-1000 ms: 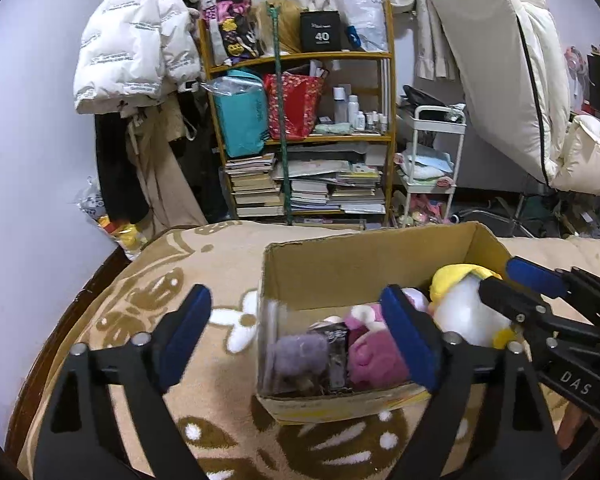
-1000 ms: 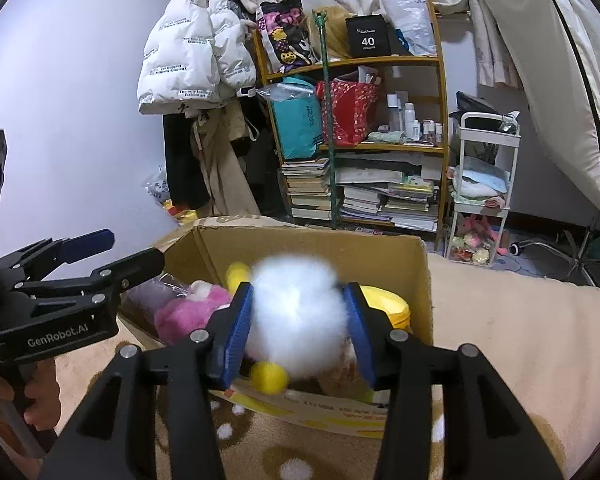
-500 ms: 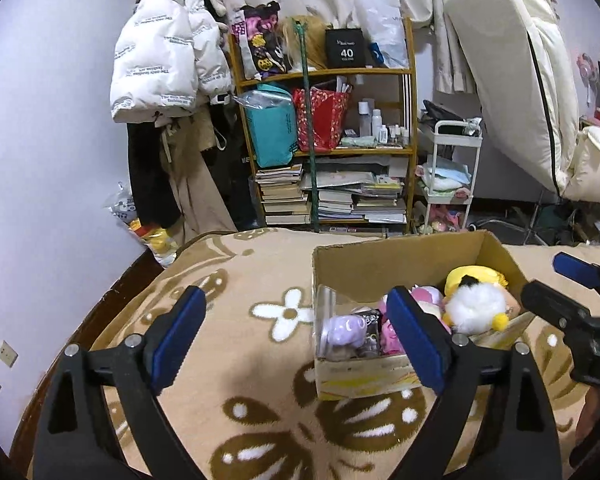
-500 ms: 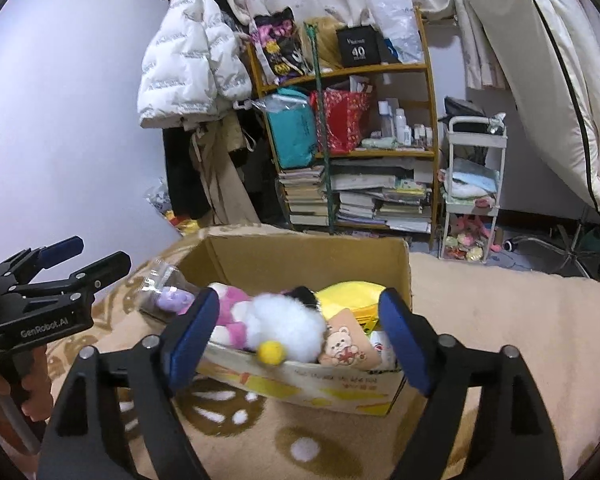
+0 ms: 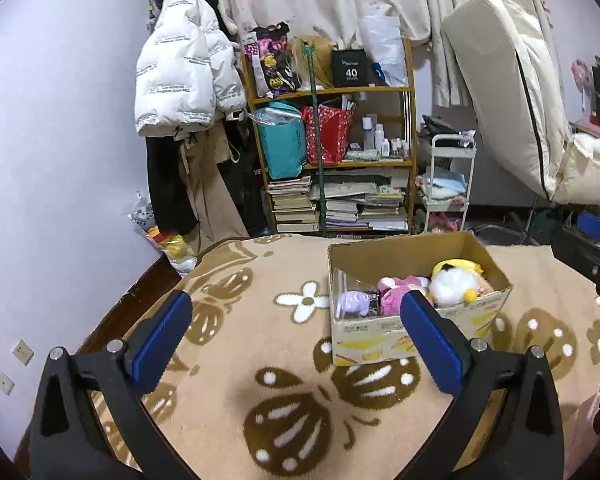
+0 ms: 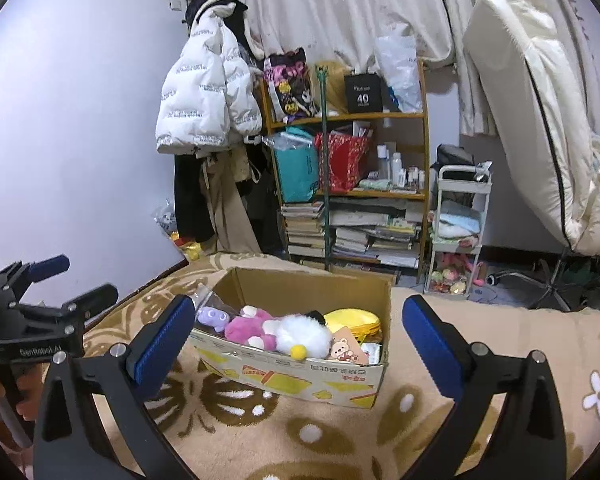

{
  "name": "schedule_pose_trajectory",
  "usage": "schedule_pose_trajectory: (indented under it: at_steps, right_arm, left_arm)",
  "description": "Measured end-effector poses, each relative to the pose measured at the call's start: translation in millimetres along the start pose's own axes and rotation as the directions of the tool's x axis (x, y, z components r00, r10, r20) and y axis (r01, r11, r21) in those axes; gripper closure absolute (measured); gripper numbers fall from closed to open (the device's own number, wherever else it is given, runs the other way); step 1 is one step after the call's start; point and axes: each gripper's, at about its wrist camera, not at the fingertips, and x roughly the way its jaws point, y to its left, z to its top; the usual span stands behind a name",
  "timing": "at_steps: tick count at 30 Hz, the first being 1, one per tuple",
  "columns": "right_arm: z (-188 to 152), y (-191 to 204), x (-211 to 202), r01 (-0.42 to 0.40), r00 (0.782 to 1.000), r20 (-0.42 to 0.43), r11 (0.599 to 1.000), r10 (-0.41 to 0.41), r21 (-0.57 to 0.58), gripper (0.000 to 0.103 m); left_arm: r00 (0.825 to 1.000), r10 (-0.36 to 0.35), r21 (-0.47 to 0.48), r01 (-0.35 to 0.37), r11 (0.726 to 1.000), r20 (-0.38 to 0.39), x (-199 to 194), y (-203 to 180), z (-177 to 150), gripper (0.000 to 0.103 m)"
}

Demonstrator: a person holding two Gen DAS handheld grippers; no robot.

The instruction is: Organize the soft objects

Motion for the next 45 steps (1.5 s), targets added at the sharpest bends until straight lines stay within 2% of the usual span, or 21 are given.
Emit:
schedule_pose_trajectory:
  at_steps: [6,16,20,25,31,33,38,45]
  right_arm:
    - [8.9,1.3,-35.3,-0.001,0.999,0.045,1.000,0.000,0.013,0.000]
    - [10.8,0.0,-73.0,0.012,0.996,0.086,1.000,-0.013,0.012,0.000]
    - [5.2,-0.6,-80.7,0.006,0.996,0.091,1.000,-0.007,0.016,0.000]
    - [-2.4,1.6,-82.7,0.017,0.994,0.110,1.000,-0.016,-0.008,0.000]
    - [-22.8,3.9,-72.5,0.033,0.993,0.115,0.998,-0.026,-0.059,0.000]
    - [-32.3,3.0,-68.2,0.035,0.993,0.115,0.997,-0.027,-0.071,0.000]
    - [-35.9,1.5,-64.2,0.016,0.993,0.120,0.998,-0.008,-0.068,0.000]
    - [-39.3,-5.0,-58.2,0.027,0.995,0.099,0.999,-0.023,-0.036,0.000]
  left_arm:
    - [0.999,-0.025,-0.034,0.027,0.999,0.035,-38.8,6.4,5.5,0.000]
    - [0.995,0.003,-0.020,0.000,1.000,0.105,-78.3,4.6,6.9,0.000]
    - [0.995,0.005,-0.031,-0.002,1.000,0.098,-78.3,4.9,-1.9,0.000]
    - [0.991,0.036,-0.081,-0.026,0.996,0.130,-73.5,10.5,-16.7,0.000]
    - [0.995,0.022,-0.124,-0.010,0.992,0.094,-50.9,18.4,-39.3,0.000]
    - [0.996,0.010,-0.103,-0.001,0.995,0.086,-46.2,16.2,-44.1,0.000]
    - [0.993,0.032,-0.027,-0.029,0.999,0.112,-47.6,0.6,-48.8,0.000]
    - [0.990,0.022,0.010,-0.024,1.000,0.142,-52.7,-9.6,-52.3,0.000]
